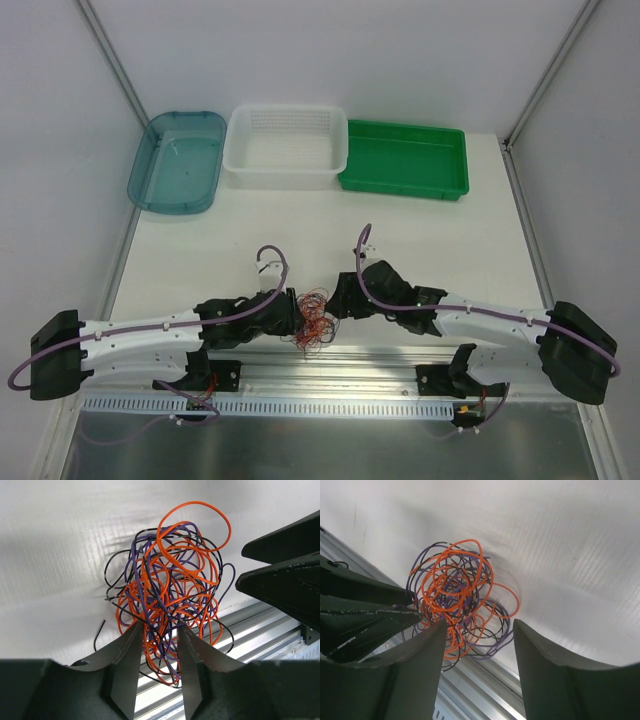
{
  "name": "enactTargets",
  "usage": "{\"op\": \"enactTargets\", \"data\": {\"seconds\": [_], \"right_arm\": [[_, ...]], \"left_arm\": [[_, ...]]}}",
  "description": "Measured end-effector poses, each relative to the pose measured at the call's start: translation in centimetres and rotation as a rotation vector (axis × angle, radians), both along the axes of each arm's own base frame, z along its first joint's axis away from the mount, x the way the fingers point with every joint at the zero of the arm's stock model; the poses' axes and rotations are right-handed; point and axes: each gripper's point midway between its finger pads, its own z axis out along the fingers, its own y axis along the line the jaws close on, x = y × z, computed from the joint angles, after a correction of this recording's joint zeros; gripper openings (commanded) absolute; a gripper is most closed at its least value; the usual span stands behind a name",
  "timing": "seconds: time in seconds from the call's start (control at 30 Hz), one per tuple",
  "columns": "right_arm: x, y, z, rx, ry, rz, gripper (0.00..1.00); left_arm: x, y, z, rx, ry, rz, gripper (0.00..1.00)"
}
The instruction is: Untangle the cables
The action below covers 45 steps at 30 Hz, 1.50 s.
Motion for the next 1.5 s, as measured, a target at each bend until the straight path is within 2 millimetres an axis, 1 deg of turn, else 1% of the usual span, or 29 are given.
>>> {"op": "enactTargets", "data": {"seconds": [0.13,0.2,0.37,0.4,0.53,0.63,0.67,0.7,0.73,0.83,0.87,0.9,0.93,0.97,1.03,1.1,1.2,1.27,1.3,1.4,1.43,1.5], "right_arm": [[0.2,0.7,-0.3,0.010,-0.003,0.000,0.53],[0.3,0.9,-0.9,-0.001,0.006,-0.001,0.50],[0.2,1.3,-1.8,-0.012,0.021,0.002,0.39],[0.2,1.4,-2.0,-0.013,0.022,0.002,0.38],[0.5,2.1,-1.8,-0.005,0.019,0.007,0.36],[0.8,2.9,-1.5,0.005,0.012,0.013,0.29],[0.9,3.2,-1.4,0.009,0.012,0.017,0.23],[0.9,3.4,-1.4,0.010,0.011,0.023,0.19],[0.9,3.5,-1.4,0.011,0.011,0.026,0.12],[0.7,3.6,-1.5,0.006,0.011,0.035,0.01],[0.7,3.5,-1.4,-0.002,0.009,0.038,0.01],[0.7,3.3,-1.5,-0.016,0.006,0.040,0.01],[0.7,3.1,-1.3,-0.030,-0.001,0.038,0.01],[0.8,2.8,-1.0,-0.044,-0.011,0.037,0.01],[1.2,1.9,0.3,-0.077,-0.048,0.026,0.01],[1.7,1.2,2.3,-0.095,-0.093,0.009,0.01],[2.9,-0.3,6.1,-0.129,-0.187,-0.033,0.01],[3.5,-1.4,8.2,-0.157,-0.239,-0.058,0.01],[3.9,-2.3,9.4,-0.182,-0.270,-0.076,0.01],[4.5,-4.5,12.1,-0.234,-0.332,-0.110,0.01],[4.5,-5.1,12.8,-0.249,-0.345,-0.110,0.01],[4.5,-6.0,14.2,-0.269,-0.367,-0.110,0.01]], "left_arm": [[0.1,0.6,0.0,-0.031,-0.002,0.042,0.36],[0.1,0.8,0.0,-0.046,0.001,0.056,0.44],[0.0,1.0,-0.1,-0.073,0.018,0.085,0.45],[0.0,1.0,-0.1,-0.075,0.019,0.089,0.44],[0.1,0.9,-0.2,-0.082,0.028,0.109,0.41],[0.1,1.0,-0.7,-0.064,0.037,0.125,0.39],[0.2,1.1,-0.9,-0.058,0.039,0.131,0.38],[0.2,1.1,-1.1,-0.052,0.042,0.136,0.37],[0.2,1.2,-1.2,-0.048,0.044,0.140,0.35],[0.4,1.2,-1.3,-0.051,0.046,0.160,0.24],[0.5,1.3,-1.3,-0.052,0.042,0.170,0.21],[0.6,1.3,-1.3,-0.053,0.038,0.178,0.11],[0.7,1.3,-1.2,-0.058,0.039,0.187,0.07],[0.8,1.4,-1.2,-0.060,0.036,0.194,0.01],[1.1,1.5,-1.0,-0.064,0.029,0.211,0.00],[1.5,1.7,-0.7,-0.083,0.023,0.231,0.00],[2.5,2.4,0.2,-0.126,0.008,0.275,0.00],[3.2,2.8,1.1,-0.158,-0.007,0.301,0.00],[3.8,3.1,1.6,-0.176,-0.021,0.316,0.00],[5.0,4.0,2.8,-0.194,-0.059,0.339,0.00],[5.4,4.0,3.5,-0.209,-0.070,0.339,0.00],[6.5,3.9,5.6,-0.242,-0.095,0.338,0.00]]}}
